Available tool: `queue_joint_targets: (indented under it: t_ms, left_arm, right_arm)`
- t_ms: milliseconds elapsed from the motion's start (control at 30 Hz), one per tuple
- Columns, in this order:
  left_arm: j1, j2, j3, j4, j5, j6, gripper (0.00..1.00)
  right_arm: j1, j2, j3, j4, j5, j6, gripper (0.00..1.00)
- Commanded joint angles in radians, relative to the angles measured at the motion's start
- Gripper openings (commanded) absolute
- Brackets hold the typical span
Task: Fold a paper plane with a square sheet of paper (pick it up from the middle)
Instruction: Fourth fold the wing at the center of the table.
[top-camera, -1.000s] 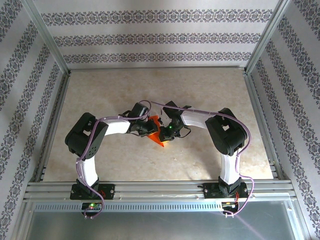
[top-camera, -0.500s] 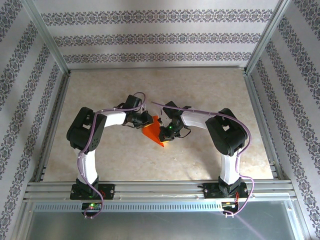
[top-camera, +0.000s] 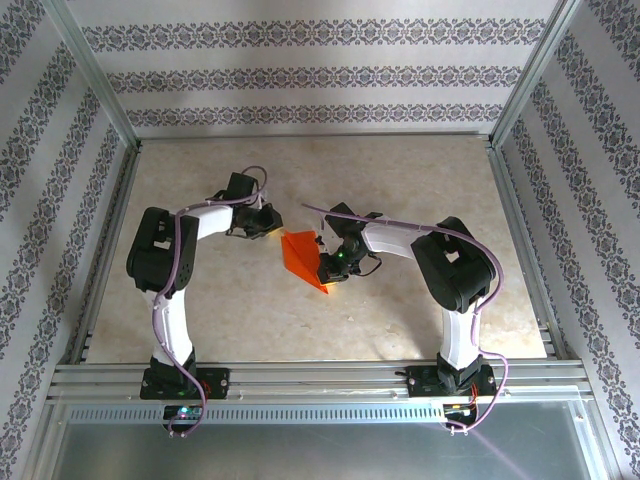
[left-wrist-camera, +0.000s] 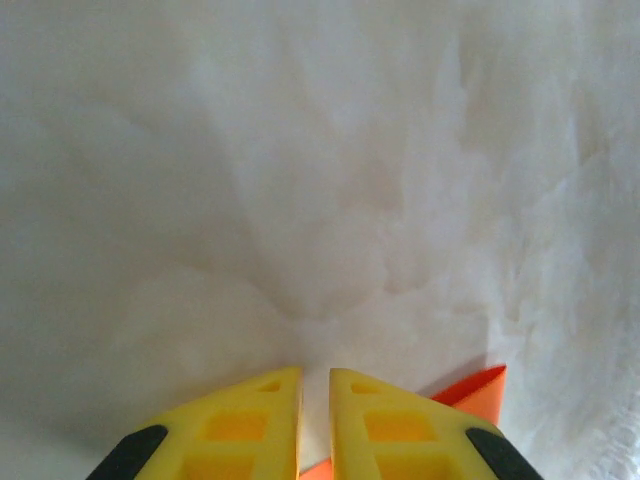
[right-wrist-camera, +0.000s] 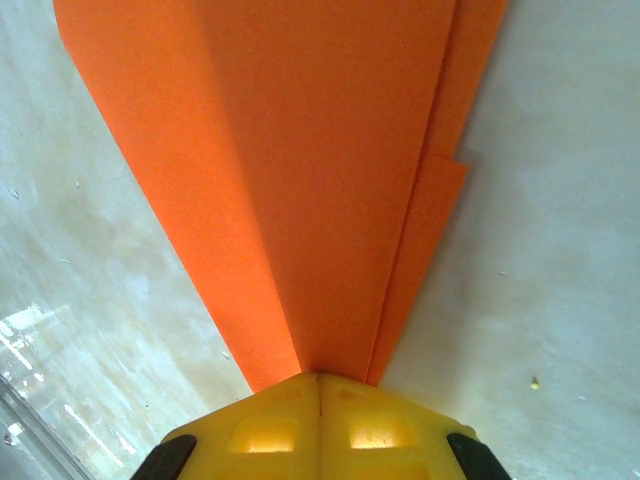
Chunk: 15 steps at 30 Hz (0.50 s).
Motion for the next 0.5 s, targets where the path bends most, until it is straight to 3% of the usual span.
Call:
queue_joint_targets:
  t_ms: [0,200,367,467]
  left_arm:
    - [0.005,-0.074,0.026,-0.059,-0.017,0.014,0.15]
    - [-0.05,-0.264,-0.132,0.037,-0.022,-0.11,0.16]
    - [-0.144,-0.302,-0.241,0.132,-0.029,-0.217,0.16]
    - [-0.176,-0.299,-0.269,0.174,-0.031,-0.255,0.16]
  right_arm:
    - [-0.007,0.09,-0.075,-0.084,0.263,0.015,0.05]
    - [-0.007,0.02,-0.041,-0.033,0.19,0.013,0.07]
    - [-0.018,-0.092,-0.011,0.074,0.024,0.041,0.11]
    - [-0.025,-0.165,-0.022,0.14,-0.002,0.084,0.13]
